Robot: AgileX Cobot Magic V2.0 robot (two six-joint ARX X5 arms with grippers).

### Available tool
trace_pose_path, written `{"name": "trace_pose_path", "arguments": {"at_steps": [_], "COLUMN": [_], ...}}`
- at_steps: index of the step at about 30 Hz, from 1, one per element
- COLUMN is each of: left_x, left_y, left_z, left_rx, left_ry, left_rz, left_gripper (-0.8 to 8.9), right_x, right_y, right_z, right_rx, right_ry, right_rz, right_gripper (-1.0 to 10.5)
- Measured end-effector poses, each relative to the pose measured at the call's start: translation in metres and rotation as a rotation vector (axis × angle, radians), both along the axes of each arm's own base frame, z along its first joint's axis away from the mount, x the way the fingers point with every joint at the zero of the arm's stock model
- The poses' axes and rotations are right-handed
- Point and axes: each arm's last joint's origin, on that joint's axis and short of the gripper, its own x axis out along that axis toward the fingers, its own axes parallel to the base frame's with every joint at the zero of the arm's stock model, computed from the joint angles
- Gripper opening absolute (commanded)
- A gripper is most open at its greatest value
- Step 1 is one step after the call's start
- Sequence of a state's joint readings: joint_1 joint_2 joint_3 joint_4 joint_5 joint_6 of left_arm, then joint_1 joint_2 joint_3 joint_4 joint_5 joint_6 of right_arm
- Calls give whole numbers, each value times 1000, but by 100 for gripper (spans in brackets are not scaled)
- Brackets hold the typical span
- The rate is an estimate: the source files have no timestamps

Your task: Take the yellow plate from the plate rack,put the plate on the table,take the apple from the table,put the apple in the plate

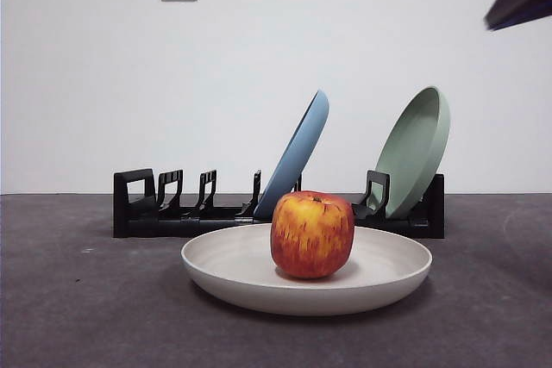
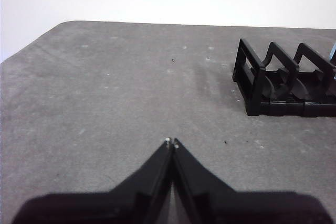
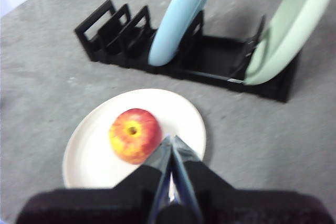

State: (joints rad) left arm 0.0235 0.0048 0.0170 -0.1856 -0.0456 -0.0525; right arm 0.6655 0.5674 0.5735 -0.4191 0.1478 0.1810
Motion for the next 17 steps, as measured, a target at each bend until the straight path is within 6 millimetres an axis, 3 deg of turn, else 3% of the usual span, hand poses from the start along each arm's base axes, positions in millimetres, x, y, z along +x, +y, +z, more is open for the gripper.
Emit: {"name": "trace_pose_path", "arguments": {"at_steps": [4, 7, 11, 17], "left_x": [0, 0, 0, 0], "left_y": [0, 0, 0, 0], "left_z": [0, 0, 0, 0], "left_rx": [0, 0, 0, 0], "left_ry": [0, 0, 0, 0], "left_rz": [0, 0, 0, 0], "left_gripper": [-3, -3, -3, -3], "right_x": [-9, -14, -14, -12], "right_y": [-16, -31, -47, -60], "right_z": [9, 6, -17, -63], "right_rx": [-24, -18, 17, 51], "right_ry": [-125, -198, -282, -337], "right_rz": [-58, -139, -240, -257], "right_gripper": [1, 1, 1, 1]}}
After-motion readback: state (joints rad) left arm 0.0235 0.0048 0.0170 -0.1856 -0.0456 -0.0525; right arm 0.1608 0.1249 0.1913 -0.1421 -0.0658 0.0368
